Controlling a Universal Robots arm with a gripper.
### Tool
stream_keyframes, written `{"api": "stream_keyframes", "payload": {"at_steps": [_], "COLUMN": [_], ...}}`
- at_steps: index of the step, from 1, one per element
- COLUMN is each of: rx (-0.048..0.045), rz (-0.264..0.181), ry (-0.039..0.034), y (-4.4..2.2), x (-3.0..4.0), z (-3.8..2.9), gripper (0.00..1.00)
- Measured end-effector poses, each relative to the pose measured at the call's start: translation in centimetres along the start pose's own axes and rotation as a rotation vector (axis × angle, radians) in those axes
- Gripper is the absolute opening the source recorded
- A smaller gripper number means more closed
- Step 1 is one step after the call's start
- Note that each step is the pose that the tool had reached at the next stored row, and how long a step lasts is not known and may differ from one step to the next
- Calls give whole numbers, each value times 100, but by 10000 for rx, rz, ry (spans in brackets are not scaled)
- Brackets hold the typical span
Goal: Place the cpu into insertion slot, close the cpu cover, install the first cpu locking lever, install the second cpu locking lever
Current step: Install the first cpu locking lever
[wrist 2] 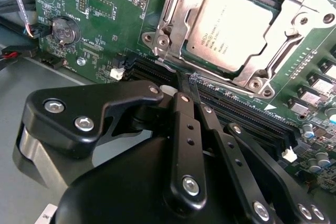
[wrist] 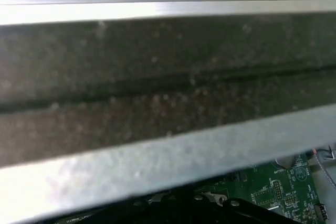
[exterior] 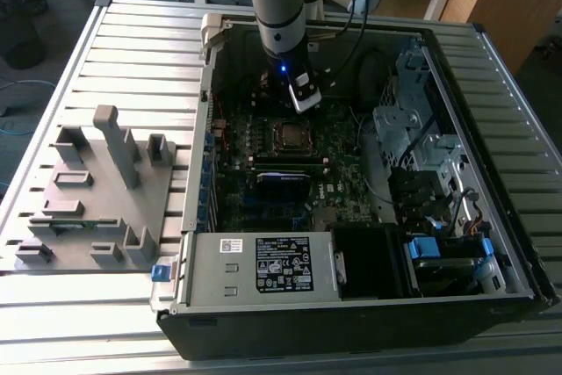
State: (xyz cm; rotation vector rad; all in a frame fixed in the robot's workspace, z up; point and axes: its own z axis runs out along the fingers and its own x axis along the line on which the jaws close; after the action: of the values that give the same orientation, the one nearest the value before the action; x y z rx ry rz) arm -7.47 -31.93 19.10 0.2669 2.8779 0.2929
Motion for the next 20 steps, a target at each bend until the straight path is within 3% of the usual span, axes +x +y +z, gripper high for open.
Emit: {"api": "stream_keyframes", "payload": {"at_steps": [10, 20], "rx": [4, 15], "rz": [-2, -7], "ry": [-1, -12], "y": [-7, 1], "x": [0, -8], "z": [6, -31], "gripper": [10, 10]}}
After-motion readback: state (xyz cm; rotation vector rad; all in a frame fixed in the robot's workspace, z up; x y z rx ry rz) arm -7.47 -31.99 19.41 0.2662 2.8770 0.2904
